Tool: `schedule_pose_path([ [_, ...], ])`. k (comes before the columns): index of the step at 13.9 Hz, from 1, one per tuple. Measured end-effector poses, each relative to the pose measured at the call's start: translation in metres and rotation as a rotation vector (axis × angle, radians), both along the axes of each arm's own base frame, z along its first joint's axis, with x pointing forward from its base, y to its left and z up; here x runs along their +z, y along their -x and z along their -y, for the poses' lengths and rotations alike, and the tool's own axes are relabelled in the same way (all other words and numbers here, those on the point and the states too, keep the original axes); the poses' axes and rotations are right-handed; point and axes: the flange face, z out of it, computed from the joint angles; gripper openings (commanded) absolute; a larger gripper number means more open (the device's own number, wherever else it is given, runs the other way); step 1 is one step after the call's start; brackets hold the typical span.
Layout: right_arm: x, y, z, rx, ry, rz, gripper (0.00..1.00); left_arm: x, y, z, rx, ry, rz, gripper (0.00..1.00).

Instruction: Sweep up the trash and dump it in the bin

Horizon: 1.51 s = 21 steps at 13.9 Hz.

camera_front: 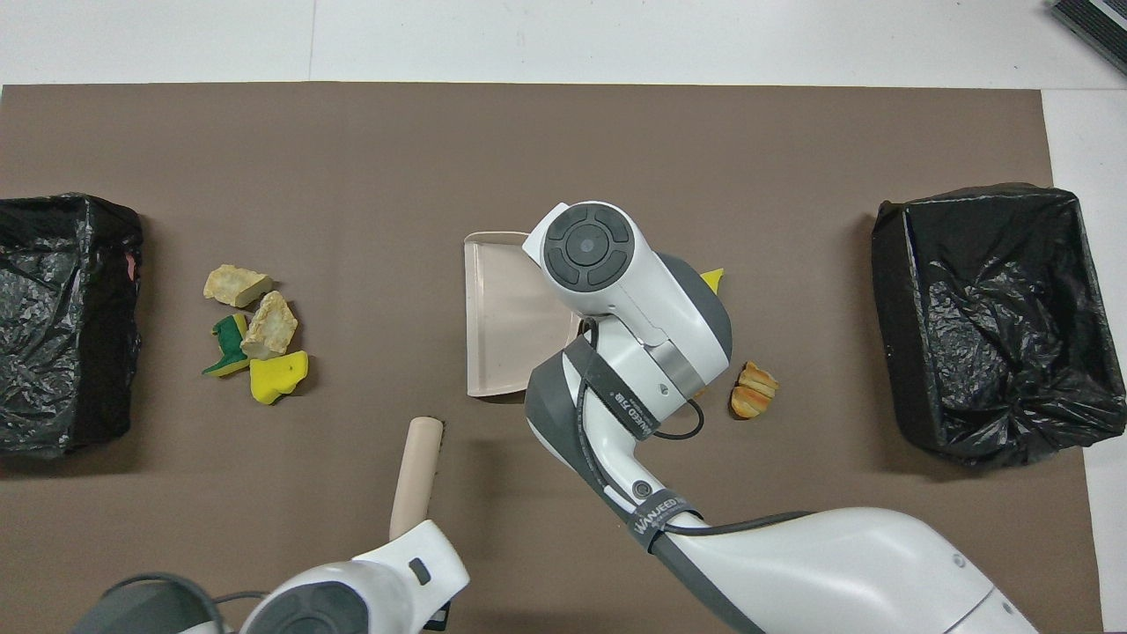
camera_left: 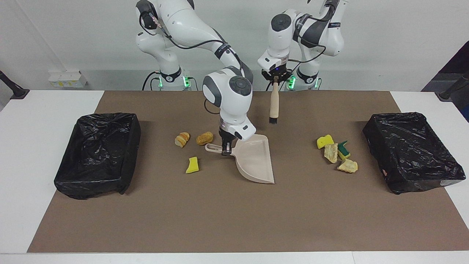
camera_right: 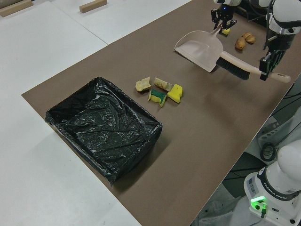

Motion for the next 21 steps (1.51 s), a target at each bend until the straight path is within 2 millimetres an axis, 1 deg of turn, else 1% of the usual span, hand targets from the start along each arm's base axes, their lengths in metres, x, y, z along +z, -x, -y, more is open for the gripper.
schedule_pose_path([
  [1,-0.001,0.0,0.0,0.0,0.0,-0.001,0.0,0.009,-0.017,-0.022,0.021,0.015,0.008,0.0],
  [2,-0.001,0.0,0.0,0.0,-0.001,-0.001,0.0,0.015,-0.035,-0.048,0.055,0.029,0.017,0.0],
  [4,-0.001,0.0,0.0,-0.001,-0.001,-0.003,0.0,0.02,-0.078,-0.127,0.125,0.069,0.038,0.0],
  [5,-0.002,0.0,-0.001,-0.001,0.0,-0.005,0.0,0.021,-0.096,-0.167,0.139,0.091,0.055,0.0],
  [6,-0.002,0.002,-0.001,-0.002,0.003,-0.01,0.0,0.019,-0.109,-0.201,0.16,0.103,0.063,0.0],
  [7,-0.002,0.003,-0.003,-0.004,0.004,-0.014,0.0,0.014,-0.119,-0.223,0.183,0.108,0.062,0.0],
  [8,-0.002,0.006,-0.007,-0.002,0.001,-0.017,0.0,0.004,-0.129,-0.236,0.206,0.107,0.062,0.0],
  [10,-0.004,0.012,-0.013,0.002,0.009,-0.034,0.0,-0.022,-0.147,-0.251,0.224,0.079,0.055,0.0],
  [11,-0.005,0.016,-0.015,0.004,0.02,-0.049,0.0,-0.038,-0.154,-0.254,0.225,0.062,0.037,0.0],
  [14,-0.006,0.023,-0.019,0.004,0.042,-0.074,0.0,-0.08,-0.17,-0.256,0.265,0.036,0.007,0.0],
  [16,-0.006,0.023,-0.02,0.003,0.042,-0.074,0.0,-0.106,-0.172,-0.253,0.289,0.028,0.009,0.0],
  [17,-0.006,0.023,-0.02,0.003,0.042,-0.074,0.0,-0.114,-0.171,-0.253,0.293,0.026,0.011,0.0],
  [19,-0.006,0.023,-0.02,0.002,0.042,-0.073,0.0,-0.125,-0.168,-0.25,0.289,0.025,0.011,0.0],
  [21,-0.006,0.023,-0.02,-0.002,0.041,-0.072,0.0,-0.135,-0.166,-0.236,0.259,0.025,0.018,0.0],
])
